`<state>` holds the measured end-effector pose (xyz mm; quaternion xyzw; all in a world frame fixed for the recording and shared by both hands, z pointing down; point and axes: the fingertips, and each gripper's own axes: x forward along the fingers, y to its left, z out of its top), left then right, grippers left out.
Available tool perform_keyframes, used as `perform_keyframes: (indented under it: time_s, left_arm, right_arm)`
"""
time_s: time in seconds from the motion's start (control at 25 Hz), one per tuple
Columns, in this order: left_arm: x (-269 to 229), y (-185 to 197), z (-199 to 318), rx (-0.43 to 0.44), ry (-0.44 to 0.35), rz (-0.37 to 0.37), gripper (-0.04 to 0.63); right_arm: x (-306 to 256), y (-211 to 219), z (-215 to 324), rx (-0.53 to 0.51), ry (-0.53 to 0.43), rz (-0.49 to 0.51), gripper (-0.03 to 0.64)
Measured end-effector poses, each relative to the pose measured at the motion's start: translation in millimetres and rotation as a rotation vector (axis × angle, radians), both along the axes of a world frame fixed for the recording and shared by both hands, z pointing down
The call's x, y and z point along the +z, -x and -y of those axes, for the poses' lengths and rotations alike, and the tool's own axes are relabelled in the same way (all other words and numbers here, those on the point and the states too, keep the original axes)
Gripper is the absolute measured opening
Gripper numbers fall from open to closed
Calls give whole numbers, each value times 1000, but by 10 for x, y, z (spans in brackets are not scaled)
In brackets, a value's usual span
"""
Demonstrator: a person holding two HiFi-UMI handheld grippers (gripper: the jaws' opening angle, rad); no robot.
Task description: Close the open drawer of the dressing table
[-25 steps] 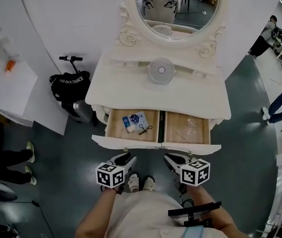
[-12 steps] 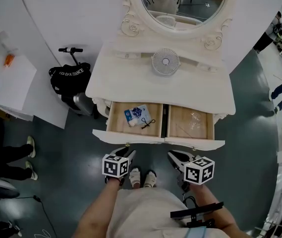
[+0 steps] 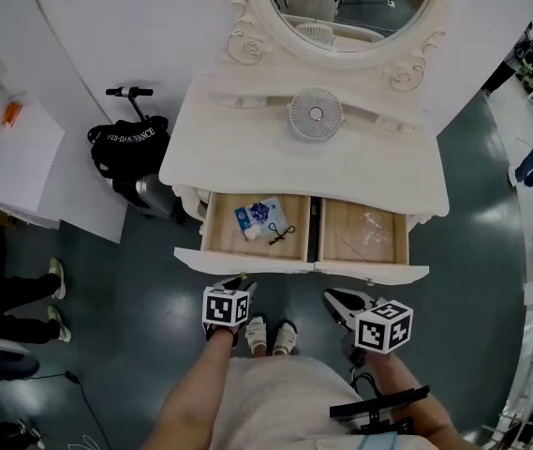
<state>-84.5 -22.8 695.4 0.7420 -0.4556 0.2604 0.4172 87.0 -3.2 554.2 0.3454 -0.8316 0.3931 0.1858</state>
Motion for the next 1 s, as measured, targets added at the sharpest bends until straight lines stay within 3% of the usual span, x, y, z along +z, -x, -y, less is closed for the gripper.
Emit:
perform_keyframes:
  time_s: [0.56, 1.0]
  left_arm:
    - [432, 170, 86, 11, 88, 115, 153]
    - [574, 146, 166, -1, 103, 130, 152]
  right_arm:
    - [133, 15, 16, -2, 36, -19, 18]
    - [199, -18, 63, 11, 59, -30, 18]
